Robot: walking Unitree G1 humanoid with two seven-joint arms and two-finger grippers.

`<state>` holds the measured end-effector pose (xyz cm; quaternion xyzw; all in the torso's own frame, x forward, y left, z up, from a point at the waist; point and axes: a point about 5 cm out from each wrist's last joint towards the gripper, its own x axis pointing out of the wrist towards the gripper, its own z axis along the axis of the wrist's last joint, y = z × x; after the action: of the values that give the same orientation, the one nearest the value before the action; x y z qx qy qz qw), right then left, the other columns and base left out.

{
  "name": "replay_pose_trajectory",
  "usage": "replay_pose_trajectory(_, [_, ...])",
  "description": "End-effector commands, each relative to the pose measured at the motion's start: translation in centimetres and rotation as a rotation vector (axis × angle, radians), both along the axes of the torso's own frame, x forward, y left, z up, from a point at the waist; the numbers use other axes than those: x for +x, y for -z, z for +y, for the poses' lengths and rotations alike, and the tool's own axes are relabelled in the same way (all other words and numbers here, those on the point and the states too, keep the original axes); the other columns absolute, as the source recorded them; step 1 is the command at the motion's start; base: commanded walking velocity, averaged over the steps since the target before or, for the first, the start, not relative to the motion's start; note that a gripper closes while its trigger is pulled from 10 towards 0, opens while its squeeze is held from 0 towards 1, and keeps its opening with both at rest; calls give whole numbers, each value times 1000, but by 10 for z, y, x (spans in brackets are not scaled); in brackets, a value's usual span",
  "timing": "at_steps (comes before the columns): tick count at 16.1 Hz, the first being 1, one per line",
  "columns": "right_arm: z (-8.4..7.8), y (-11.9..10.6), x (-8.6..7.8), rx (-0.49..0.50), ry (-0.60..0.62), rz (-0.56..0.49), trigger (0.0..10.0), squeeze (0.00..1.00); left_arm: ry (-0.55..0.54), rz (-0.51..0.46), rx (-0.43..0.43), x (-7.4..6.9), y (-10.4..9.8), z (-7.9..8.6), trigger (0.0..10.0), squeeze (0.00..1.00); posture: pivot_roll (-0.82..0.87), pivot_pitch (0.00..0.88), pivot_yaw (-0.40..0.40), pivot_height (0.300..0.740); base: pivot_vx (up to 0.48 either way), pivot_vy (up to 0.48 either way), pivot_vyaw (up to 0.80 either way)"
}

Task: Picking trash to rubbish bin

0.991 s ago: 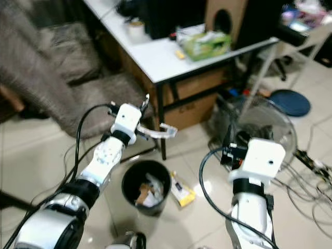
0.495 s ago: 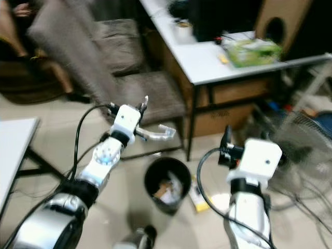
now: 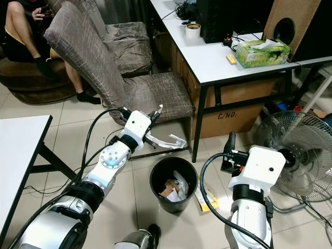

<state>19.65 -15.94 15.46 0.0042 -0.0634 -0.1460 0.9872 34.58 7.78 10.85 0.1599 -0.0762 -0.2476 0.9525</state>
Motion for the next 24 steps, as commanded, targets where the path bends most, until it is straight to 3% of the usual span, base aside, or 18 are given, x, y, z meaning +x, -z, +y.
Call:
replay_pose_trajectory(1, [-2,1,-2,-2,17,4,10000,0,-4,38,12,-2,7,1,10000,0,-1,118,54,740,0,0,0])
replay_pose_trajectory(9, [0,3,-1,3,11,10,10000,0,22,61,43,-2,9,1,10000,0,4,118,55,740,0,0,0])
replay_pose_trajectory(21, [2,6,0,4,7,16,10000,0,25,85,48,-2,12,3,10000,0,1,118,58,740,0,-322,0])
replay_pose_trajectory(24, [1,7,0,3,3,18,10000,0,23,84,46,-2,12,3,10000,0,1,118,58,740,0,0,0])
